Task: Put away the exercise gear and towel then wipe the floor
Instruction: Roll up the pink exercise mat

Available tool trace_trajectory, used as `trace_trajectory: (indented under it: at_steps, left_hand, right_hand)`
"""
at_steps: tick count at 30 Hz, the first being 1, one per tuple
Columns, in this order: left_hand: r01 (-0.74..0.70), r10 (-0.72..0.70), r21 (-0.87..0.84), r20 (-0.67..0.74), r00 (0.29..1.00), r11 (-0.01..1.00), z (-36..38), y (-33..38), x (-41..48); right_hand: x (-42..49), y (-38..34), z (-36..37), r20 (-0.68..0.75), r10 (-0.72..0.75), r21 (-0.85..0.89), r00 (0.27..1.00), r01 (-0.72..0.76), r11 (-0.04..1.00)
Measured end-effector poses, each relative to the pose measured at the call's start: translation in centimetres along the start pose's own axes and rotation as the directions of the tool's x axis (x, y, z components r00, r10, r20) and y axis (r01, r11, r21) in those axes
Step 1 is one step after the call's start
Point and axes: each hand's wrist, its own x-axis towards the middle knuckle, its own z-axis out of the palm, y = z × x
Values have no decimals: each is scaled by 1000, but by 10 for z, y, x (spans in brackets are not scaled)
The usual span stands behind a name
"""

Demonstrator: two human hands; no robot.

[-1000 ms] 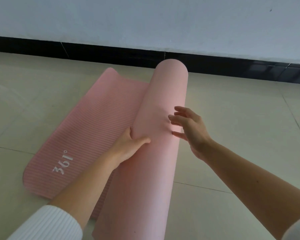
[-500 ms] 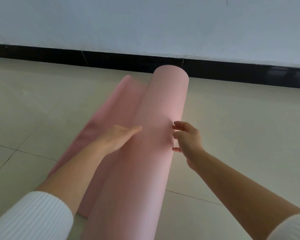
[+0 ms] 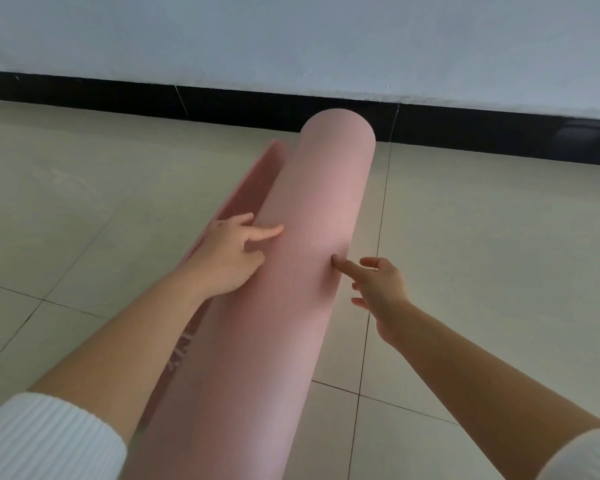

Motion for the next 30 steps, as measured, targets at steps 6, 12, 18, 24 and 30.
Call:
trace_trajectory:
  at_steps: [6, 12, 18, 24, 30]
  left_hand:
    - [258, -249, -125, 83, 965, 958, -29, -16, 12]
    - [313, -304, -192, 76, 950, 930, -30, -53, 2]
    - [266, -259, -371, 71, 963, 890, -16, -45, -20]
    - [282, -255, -507, 124, 959, 815, 36, -15, -50]
    - [340, -209, -608, 278, 938, 717, 93, 27, -73]
  right_hand:
    - [8, 17, 34, 264, 100, 6, 959, -105, 994]
    - [1, 31, 69, 407, 143, 68, 902, -186, 980]
    - [-6, 14, 60, 326, 166, 175, 931, -232, 957]
    - [-8, 9, -13, 221, 114, -36, 969, -108, 993]
    - [-14, 8, -97, 194, 126, -345, 973, -52, 937]
